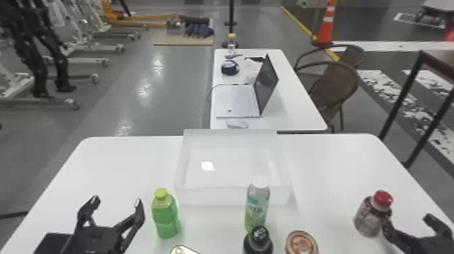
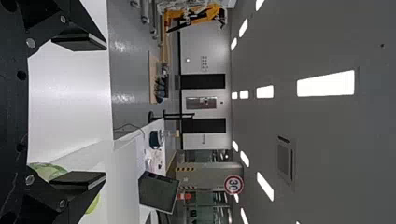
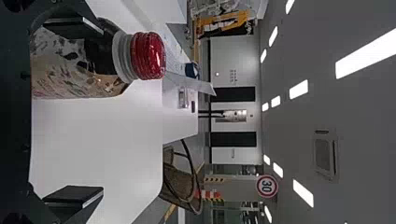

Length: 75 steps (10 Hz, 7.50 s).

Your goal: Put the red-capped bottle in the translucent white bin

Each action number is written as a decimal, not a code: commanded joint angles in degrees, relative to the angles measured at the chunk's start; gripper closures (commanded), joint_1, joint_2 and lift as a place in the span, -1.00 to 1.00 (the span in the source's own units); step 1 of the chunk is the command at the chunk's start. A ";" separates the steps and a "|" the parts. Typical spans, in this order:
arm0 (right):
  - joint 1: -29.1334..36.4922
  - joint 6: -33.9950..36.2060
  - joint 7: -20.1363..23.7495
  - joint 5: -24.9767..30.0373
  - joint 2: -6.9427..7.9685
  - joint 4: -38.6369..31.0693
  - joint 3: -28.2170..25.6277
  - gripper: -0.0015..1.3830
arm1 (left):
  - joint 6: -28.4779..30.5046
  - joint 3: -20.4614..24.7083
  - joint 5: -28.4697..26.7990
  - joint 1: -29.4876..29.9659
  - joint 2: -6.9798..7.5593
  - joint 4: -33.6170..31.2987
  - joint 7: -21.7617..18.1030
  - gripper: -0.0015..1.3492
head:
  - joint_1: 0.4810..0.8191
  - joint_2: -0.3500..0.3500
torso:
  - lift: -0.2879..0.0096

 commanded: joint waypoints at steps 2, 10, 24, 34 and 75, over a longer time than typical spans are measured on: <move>-3.12 1.25 3.35 -0.11 -0.53 2.59 0.01 -0.84 | -0.25 -0.24 -0.09 -0.17 -0.24 0.21 0.00 -0.56 | -0.60 0.00 | 0.26; -9.80 4.50 10.82 2.00 -2.47 9.97 4.67 -0.83 | -0.78 -0.15 0.00 -0.17 -0.24 0.48 0.00 -0.56 | -0.60 0.00 | 0.26; -8.13 15.93 6.60 7.80 -2.29 -3.92 6.52 0.51 | -1.22 -0.32 0.17 -0.44 -0.24 1.00 -0.09 -0.56 | -0.60 0.00 | 0.26; -20.52 20.41 4.58 -2.31 -6.60 -2.34 20.84 0.51 | -1.30 -1.73 0.44 -1.67 -0.24 2.23 0.00 -0.56 | -0.60 0.00 | 0.26; 14.81 14.17 -3.86 -1.43 4.30 -29.05 20.32 -0.87 | -4.29 -3.31 2.55 -2.02 -0.24 3.82 0.26 -0.56 | -0.60 0.00 | 0.26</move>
